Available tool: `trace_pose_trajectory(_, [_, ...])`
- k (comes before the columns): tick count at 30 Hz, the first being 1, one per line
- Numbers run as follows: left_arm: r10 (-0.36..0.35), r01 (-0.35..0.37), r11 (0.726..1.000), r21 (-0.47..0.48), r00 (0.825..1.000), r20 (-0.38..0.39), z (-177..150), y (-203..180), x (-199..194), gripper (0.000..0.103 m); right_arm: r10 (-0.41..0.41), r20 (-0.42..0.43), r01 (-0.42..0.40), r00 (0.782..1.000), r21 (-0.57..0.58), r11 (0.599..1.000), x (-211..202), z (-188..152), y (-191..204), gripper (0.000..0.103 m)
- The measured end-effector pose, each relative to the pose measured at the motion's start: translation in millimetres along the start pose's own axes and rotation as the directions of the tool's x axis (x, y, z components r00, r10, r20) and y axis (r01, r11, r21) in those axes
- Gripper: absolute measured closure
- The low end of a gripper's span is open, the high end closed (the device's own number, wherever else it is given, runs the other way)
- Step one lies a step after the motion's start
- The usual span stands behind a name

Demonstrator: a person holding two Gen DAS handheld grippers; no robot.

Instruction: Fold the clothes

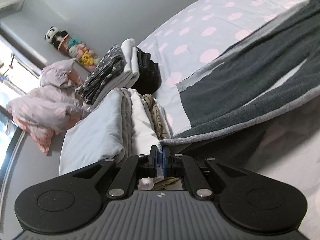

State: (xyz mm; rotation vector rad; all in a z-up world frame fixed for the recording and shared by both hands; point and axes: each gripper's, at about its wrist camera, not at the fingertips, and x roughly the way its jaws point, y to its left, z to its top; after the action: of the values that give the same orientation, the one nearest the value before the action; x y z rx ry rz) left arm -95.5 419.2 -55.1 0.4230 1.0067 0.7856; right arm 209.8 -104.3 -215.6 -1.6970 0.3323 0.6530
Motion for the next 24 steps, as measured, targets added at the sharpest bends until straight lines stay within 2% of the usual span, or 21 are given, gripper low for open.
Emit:
trace_pose_trajectory(1, [0.001, -0.001, 1.0, -0.01, 1.0, 0.0, 0.5, 1.6, -1.4, 0.097, -0.012, 0.01, 0.012, 1.0, 0.027, 1.0, 2.5, 0.6, -0.7, 0.06])
trace_pose_trajectory(2, [0.003, -0.003, 1.0, -0.02, 1.0, -0.001, 0.9, 3.2, -2.7, 0.097, -0.017, 0.009, 0.016, 1.0, 0.069, 0.998, 4.7, 1.0, -2.8, 0.08])
trace_pose_trajectory(3, [0.002, -0.001, 0.999, -0.035, 1.0, 0.001, 1.0, 5.7, -4.2, 0.097, -0.026, -0.009, 0.027, 1.0, 0.118, 0.993, 6.7, 0.8, -6.1, 0.093])
trace_pose_trajectory(5, [0.0, 0.001, 0.998, -0.064, 1.0, 0.006, 1.1, 10.5, -7.3, 0.097, -0.082, -0.044, 0.09, 0.996, 0.234, 0.968, 3.0, -4.4, -19.2, 0.094])
trace_pose_trajectory(7, [-0.001, 0.003, 0.995, -0.096, 1.0, 0.016, 0.8, 16.5, -11.1, 0.098, -0.133, -0.085, 0.155, 0.987, 0.345, 0.926, -1.0, -10.0, -33.0, 0.094])
trace_pose_trajectory(8, [-0.001, 0.004, 0.993, -0.114, 1.0, 0.025, 0.6, 19.8, -13.6, 0.098, -0.157, -0.107, 0.188, 0.982, 0.414, 0.891, -5.9, -15.7, -45.8, 0.095])
trace_pose_trajectory(10, [-0.01, 0.017, 0.989, -0.15, 0.999, 0.046, 0.4, 27.6, -20.3, 0.097, -0.204, -0.15, 0.254, 0.967, 0.562, 0.787, -20.7, -29.4, -80.8, 0.095])
trace_pose_trajectory(15, [0.003, 0.02, 0.982, -0.187, 0.993, 0.122, -4.2, 39.7, -54.2, 0.098, -0.322, -0.211, 0.363, 0.923, 0.756, 0.545, -71.7, -57.6, -161.3, 0.095])
trace_pose_trajectory(17, [-0.005, 0.034, 0.979, -0.202, 0.99, 0.144, -10.2, 44.3, -68.8, 0.098, -0.352, -0.23, 0.388, 0.907, 0.78, 0.491, -89.2, -64.7, -178.2, 0.095])
trace_pose_trajectory(20, [-0.011, 0.045, 0.977, -0.211, 0.987, 0.159, -17.7, 47.8, -79.8, 0.098, -0.35, -0.243, 0.387, 0.905, 0.812, 0.436, -105.1, -75.2, -193.3, 0.095])
trace_pose_trajectory(21, [-0.014, 0.047, 0.975, -0.216, 0.988, 0.154, -19.2, 47.9, -78.1, 0.098, -0.348, -0.241, 0.385, 0.906, 0.812, 0.439, -106.0, -75.6, -194.5, 0.095])
trace_pose_trajectory(24, [-0.029, 0.056, 0.975, -0.215, 0.992, 0.126, -19.6, 44.8, -64.4, 0.098, -0.324, -0.235, 0.373, 0.916, 0.793, 0.481, -97.9, -68.1, -190.1, 0.095])
